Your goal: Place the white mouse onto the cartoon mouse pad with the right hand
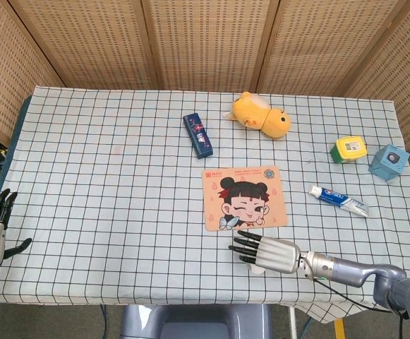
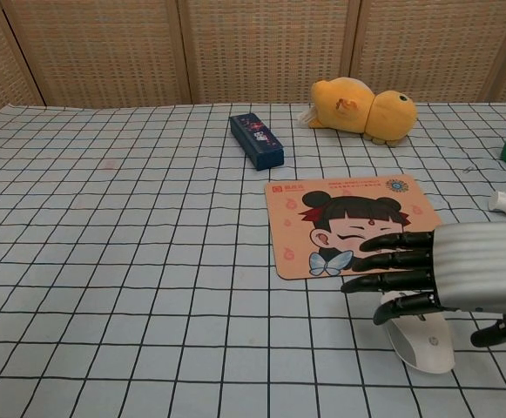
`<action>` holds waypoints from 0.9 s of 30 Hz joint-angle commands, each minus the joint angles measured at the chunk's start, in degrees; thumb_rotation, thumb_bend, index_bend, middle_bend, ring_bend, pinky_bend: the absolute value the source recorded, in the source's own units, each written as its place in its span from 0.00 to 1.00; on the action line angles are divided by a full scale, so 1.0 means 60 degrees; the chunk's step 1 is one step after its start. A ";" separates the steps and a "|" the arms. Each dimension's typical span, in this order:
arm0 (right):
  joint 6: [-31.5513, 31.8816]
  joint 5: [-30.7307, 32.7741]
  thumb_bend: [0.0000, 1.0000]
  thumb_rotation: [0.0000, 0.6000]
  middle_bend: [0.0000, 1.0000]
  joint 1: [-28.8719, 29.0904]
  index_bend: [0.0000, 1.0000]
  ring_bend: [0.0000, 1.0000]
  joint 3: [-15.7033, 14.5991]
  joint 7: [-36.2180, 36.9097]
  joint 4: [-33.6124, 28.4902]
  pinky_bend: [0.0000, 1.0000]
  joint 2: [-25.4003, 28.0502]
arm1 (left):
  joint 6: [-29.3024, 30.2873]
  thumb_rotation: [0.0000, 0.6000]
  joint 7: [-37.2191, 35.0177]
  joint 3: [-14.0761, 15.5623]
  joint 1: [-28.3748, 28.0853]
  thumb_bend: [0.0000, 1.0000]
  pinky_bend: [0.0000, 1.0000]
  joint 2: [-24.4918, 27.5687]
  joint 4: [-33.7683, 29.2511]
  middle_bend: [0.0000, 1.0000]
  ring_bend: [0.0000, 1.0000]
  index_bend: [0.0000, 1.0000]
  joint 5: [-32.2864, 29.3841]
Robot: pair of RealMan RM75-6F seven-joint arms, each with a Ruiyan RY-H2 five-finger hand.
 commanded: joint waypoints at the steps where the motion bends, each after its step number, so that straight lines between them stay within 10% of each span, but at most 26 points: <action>1: -0.0049 0.0049 0.09 1.00 0.08 0.0037 0.24 0.00 -0.0023 -0.0087 -0.0086 0.00 -0.0005 | -0.0018 1.00 0.0002 0.0004 -0.0004 0.00 0.00 -0.0005 0.0003 0.00 0.00 0.00 -0.0014; 20: -0.0360 0.0136 0.09 1.00 0.12 0.0156 0.34 0.00 -0.0303 -0.0423 -0.0107 0.00 -0.0252 | -0.0120 1.00 -0.0037 -0.0003 -0.0030 0.00 0.00 0.0025 -0.0046 0.00 0.00 0.00 -0.0112; 27: 0.0103 0.0086 0.13 1.00 0.47 0.0083 0.69 0.31 -0.0351 -0.0266 0.0129 0.30 -0.0443 | -0.0165 1.00 -0.0216 0.0008 -0.0034 0.00 0.00 0.0102 -0.0151 0.00 0.00 0.00 -0.0116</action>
